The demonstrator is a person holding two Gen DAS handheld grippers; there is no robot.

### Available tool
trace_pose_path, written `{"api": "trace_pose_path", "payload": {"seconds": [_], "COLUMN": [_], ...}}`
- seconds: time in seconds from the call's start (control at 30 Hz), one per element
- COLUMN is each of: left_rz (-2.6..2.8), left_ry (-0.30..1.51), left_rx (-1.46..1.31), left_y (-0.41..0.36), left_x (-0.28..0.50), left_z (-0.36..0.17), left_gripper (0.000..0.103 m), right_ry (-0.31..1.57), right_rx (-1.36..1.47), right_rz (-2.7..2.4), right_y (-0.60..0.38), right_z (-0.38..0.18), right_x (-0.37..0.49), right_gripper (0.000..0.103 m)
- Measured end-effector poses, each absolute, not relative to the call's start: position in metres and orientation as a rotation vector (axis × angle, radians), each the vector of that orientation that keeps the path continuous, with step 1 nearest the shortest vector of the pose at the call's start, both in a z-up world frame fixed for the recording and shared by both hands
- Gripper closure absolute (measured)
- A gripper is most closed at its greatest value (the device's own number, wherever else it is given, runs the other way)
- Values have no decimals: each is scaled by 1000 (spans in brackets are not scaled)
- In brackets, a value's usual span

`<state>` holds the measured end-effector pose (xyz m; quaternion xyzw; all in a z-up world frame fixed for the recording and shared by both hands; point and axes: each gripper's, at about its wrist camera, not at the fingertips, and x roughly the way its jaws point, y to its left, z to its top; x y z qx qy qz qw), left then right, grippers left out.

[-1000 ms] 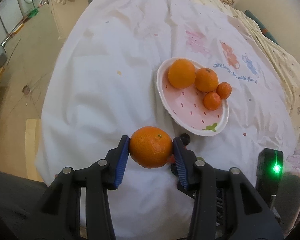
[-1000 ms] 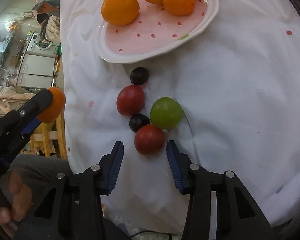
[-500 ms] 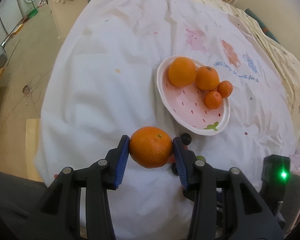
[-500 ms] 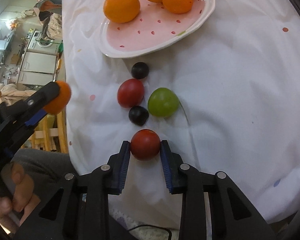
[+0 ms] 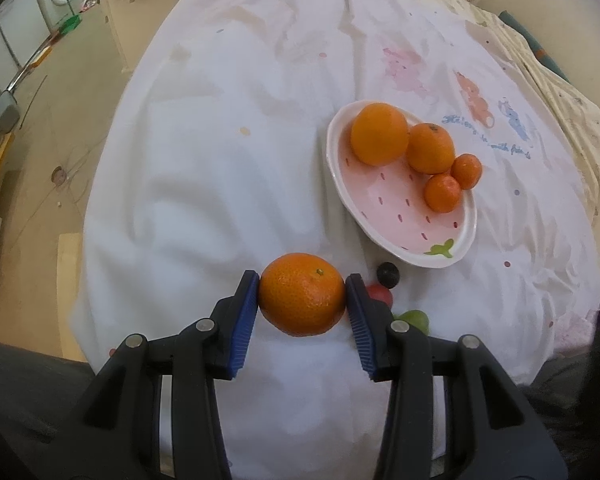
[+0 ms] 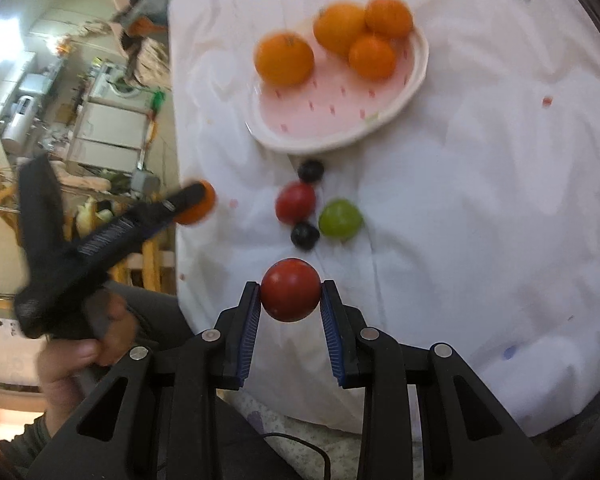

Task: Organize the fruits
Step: 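Carry the tangerine and the red tomato over the pink plate with both tools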

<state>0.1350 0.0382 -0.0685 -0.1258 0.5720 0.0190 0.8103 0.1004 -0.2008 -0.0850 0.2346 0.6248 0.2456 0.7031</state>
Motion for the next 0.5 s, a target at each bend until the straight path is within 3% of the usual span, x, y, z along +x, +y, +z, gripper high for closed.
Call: {"api": "trace_pose_path", "payload": {"seconds": [0.5], "left_rz": [36], "left_ry": [1179], "left_rx": [-208], "left_y": [28], "left_x": [145], "left_z": [-44], "left_gripper": [63], "right_ry": [1145], "right_rx": [574], "right_rz": [514], "right_y": [-260], "right_z": [-36], "right_x": [160], "right_gripper": [71]}}
